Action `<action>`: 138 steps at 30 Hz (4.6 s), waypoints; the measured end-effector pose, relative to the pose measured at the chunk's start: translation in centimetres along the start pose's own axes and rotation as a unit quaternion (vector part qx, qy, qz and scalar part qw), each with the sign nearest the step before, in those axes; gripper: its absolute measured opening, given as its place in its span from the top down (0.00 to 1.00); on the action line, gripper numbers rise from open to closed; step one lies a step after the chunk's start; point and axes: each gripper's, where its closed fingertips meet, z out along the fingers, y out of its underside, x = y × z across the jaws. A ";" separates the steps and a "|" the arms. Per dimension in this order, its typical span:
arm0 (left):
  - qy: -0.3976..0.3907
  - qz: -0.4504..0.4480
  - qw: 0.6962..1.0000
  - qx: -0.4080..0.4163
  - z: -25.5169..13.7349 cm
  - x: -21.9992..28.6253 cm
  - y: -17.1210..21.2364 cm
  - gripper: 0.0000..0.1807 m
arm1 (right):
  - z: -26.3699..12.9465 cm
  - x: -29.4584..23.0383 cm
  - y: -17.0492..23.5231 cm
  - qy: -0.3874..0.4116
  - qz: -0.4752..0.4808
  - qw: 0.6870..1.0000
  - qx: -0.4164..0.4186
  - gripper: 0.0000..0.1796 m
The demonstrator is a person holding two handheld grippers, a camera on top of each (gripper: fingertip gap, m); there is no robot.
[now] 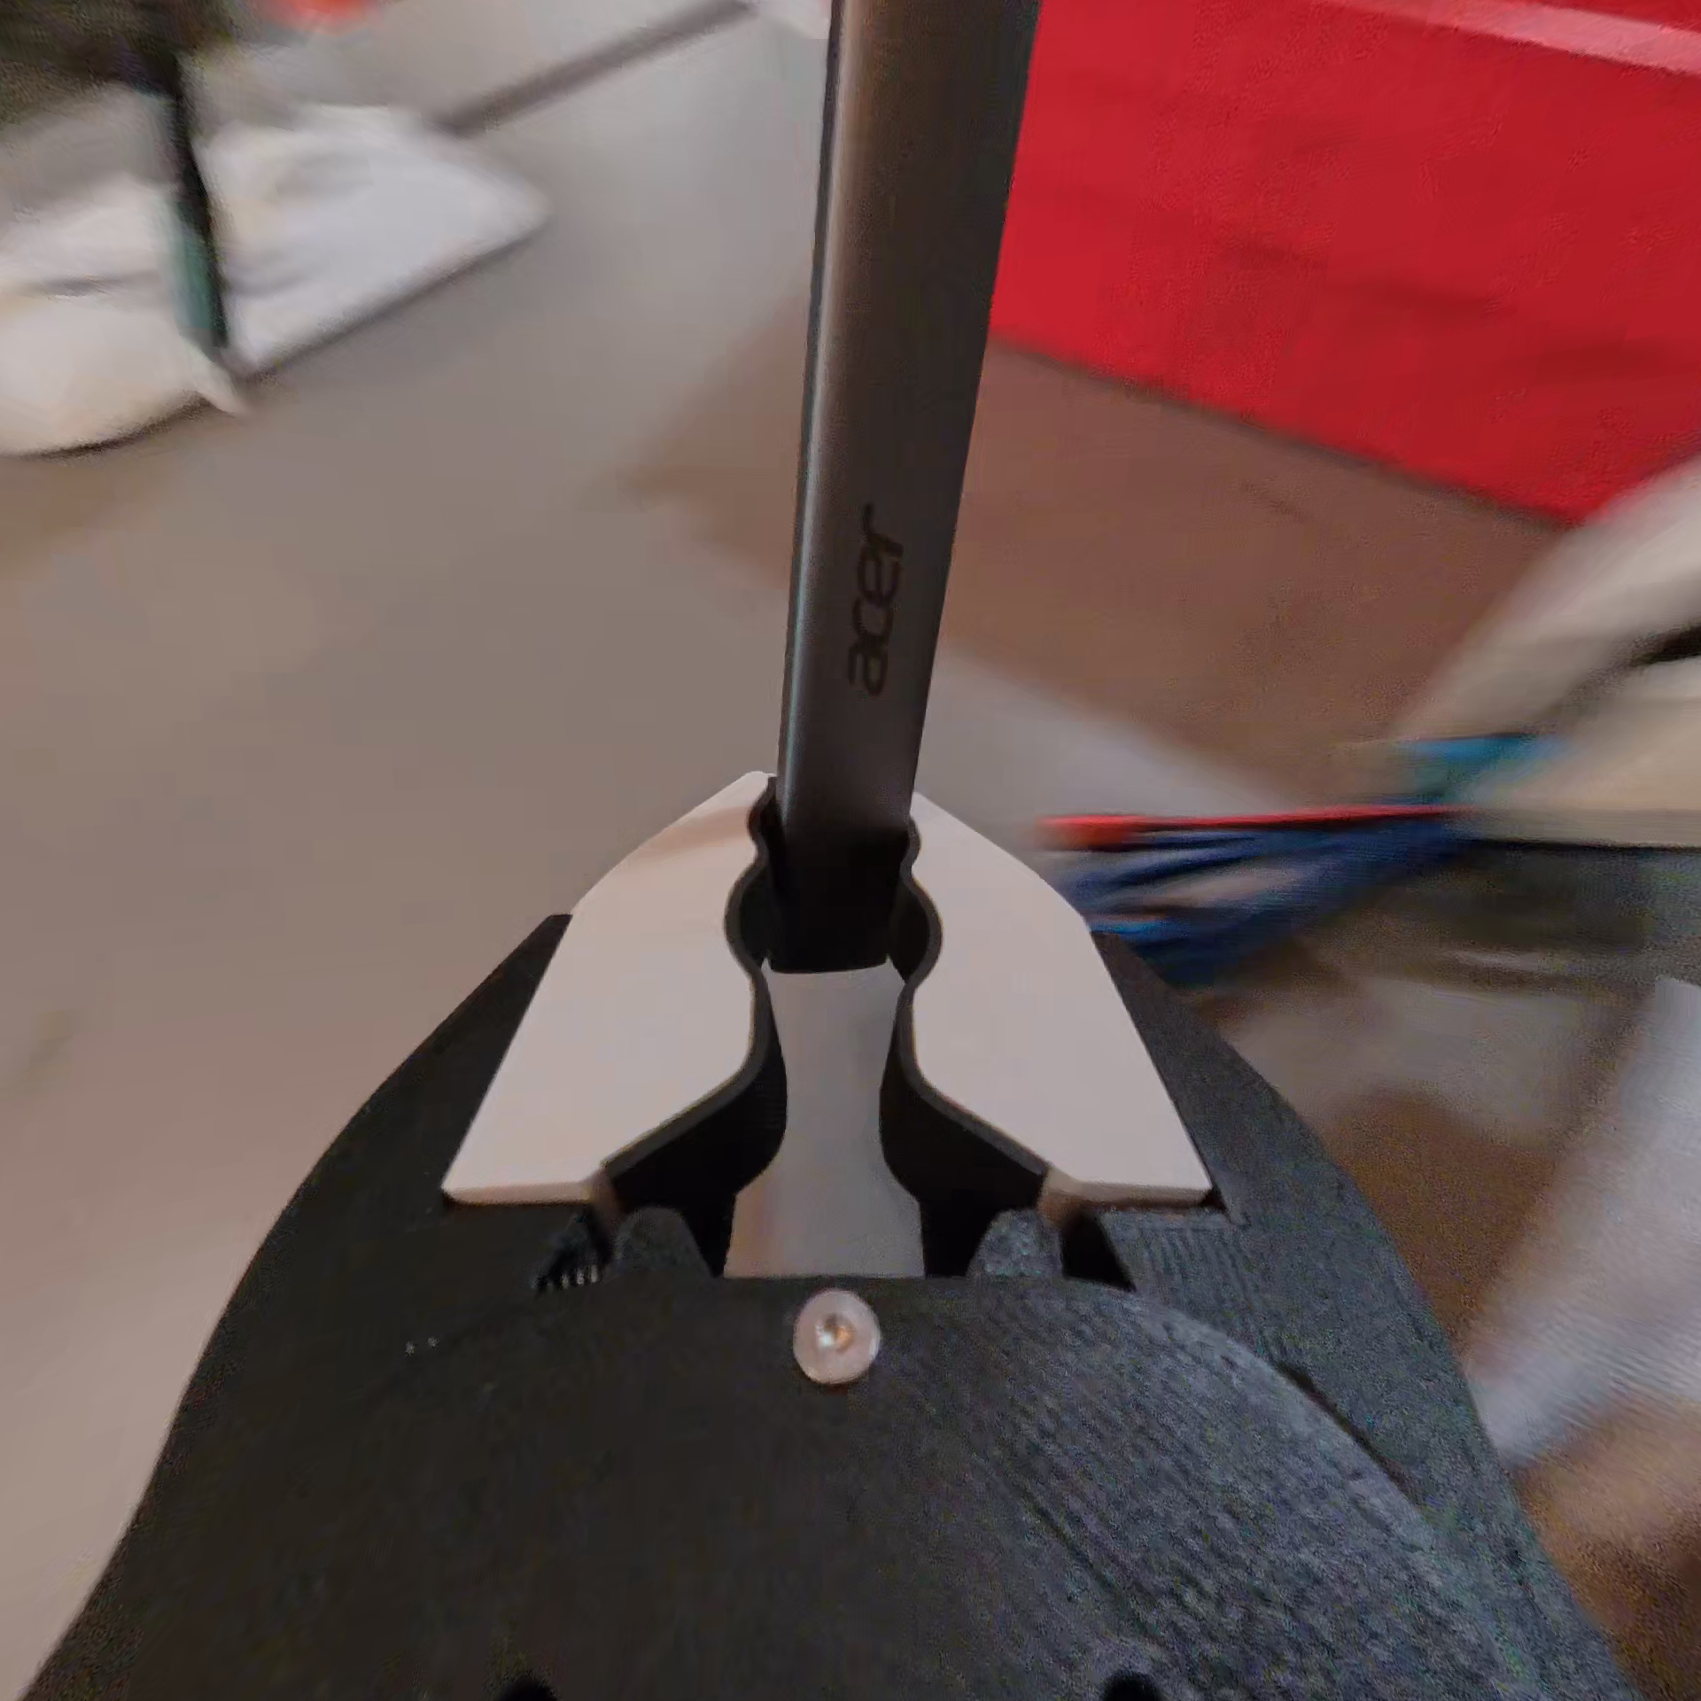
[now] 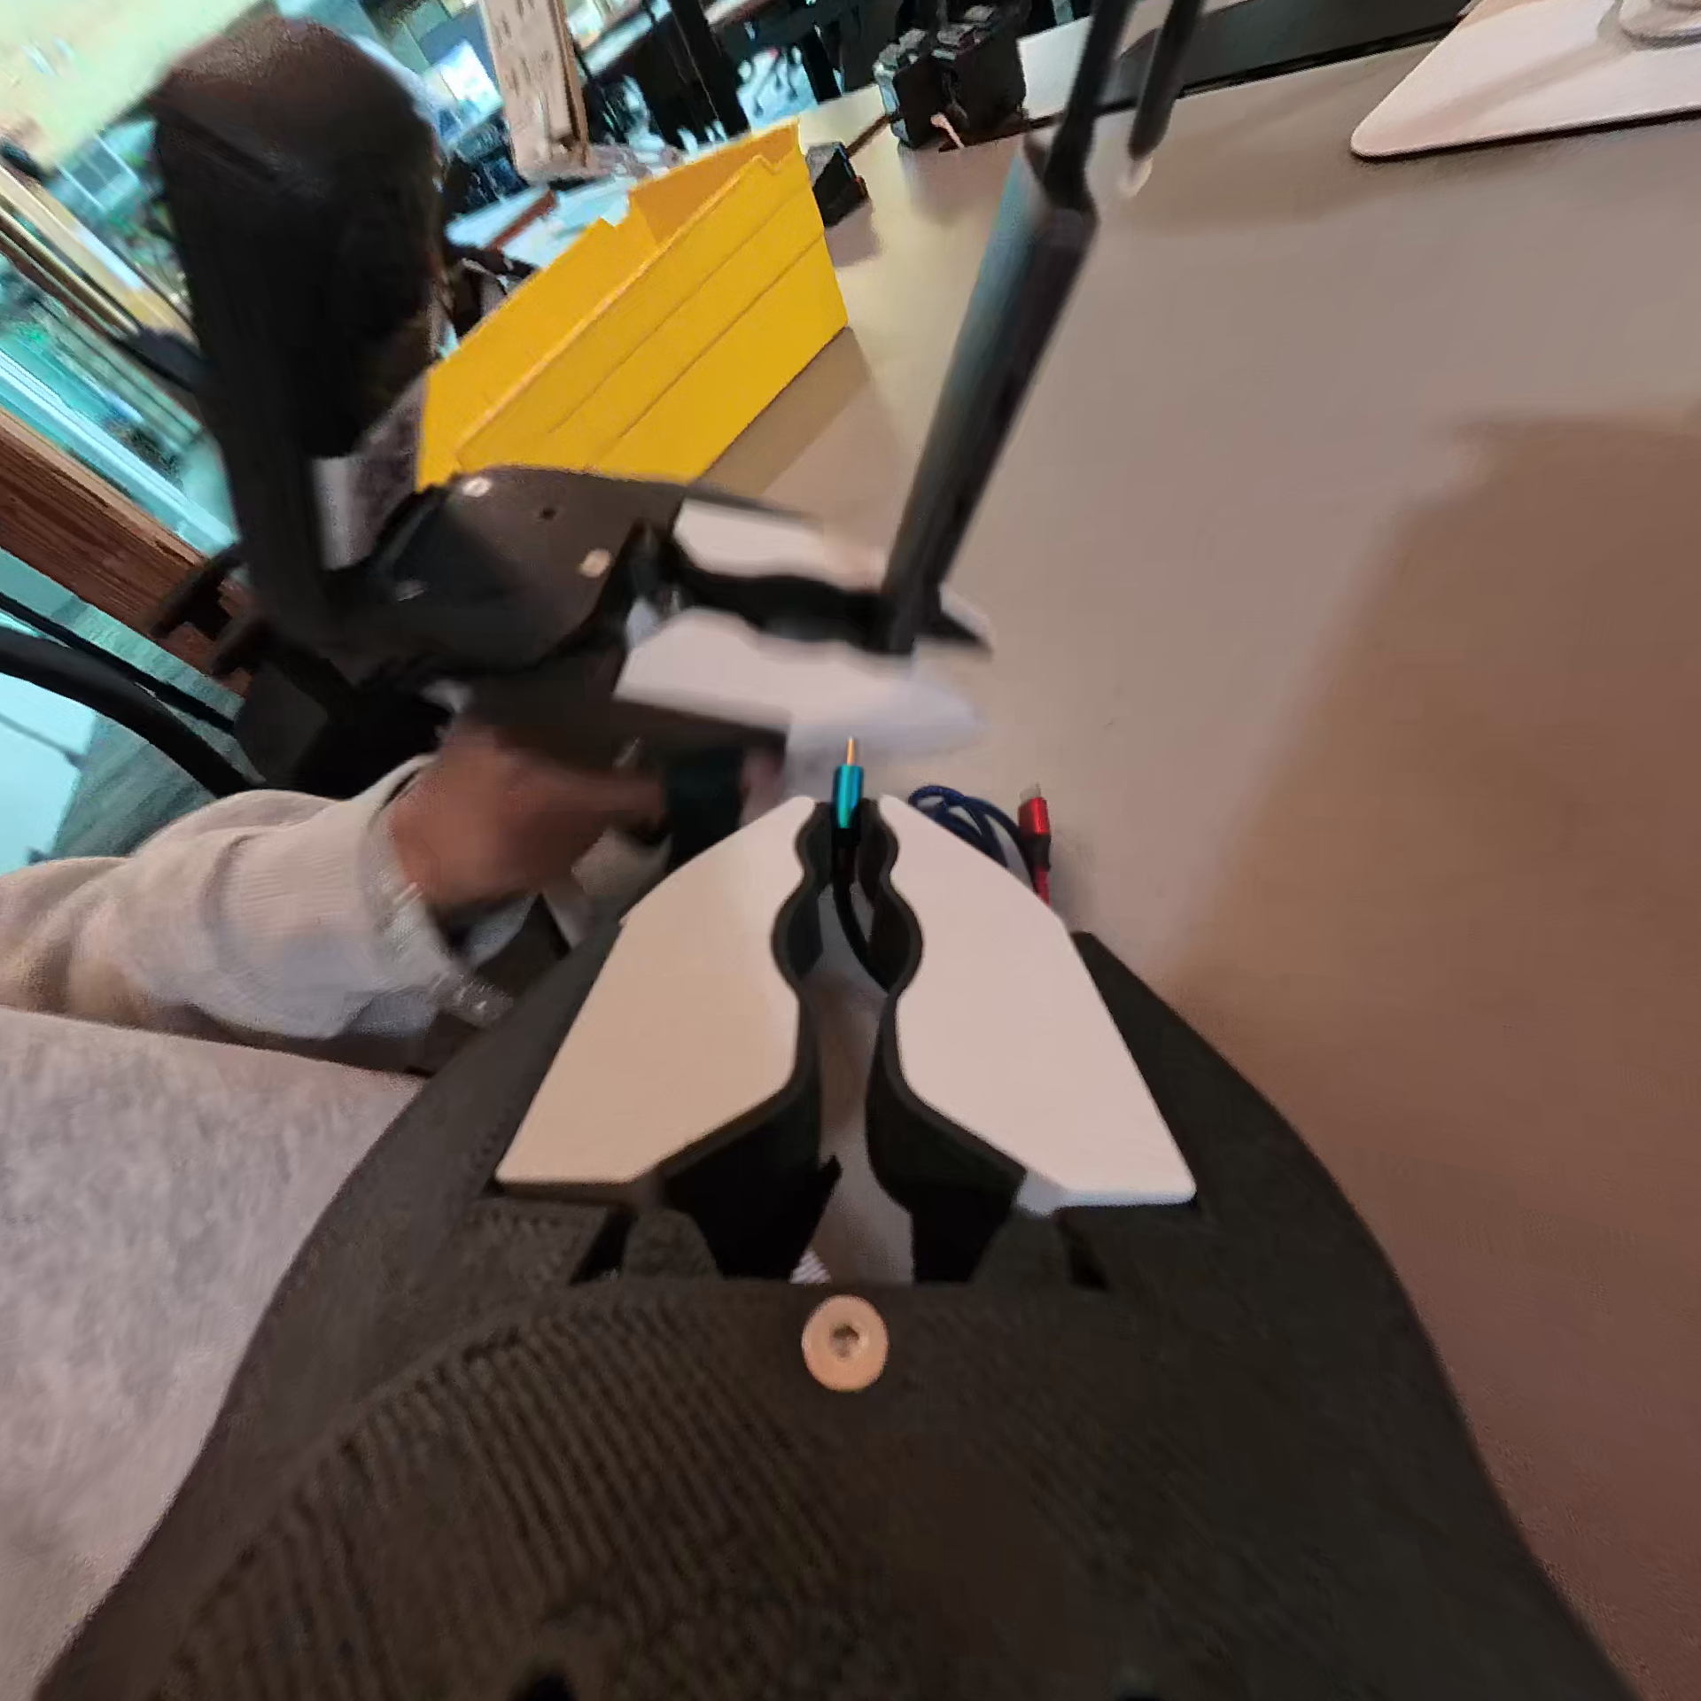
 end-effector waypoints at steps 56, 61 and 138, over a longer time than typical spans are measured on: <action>0.182 -0.110 0.976 0.053 -3.4 1.8 -1.4 0.89 | -26.2 16.5 -10.3 0.321 -0.332 0.884 0.078 0.73; 0.204 -0.006 0.979 0.019 -2.3 6.0 -5.1 0.94 | -27.9 11.8 -9.0 0.312 -0.174 0.914 0.195 0.86; 0.289 -0.195 0.935 0.066 -8.3 4.4 0.9 0.72 | -22.7 9.2 -12.3 0.332 -0.138 0.875 0.323 0.85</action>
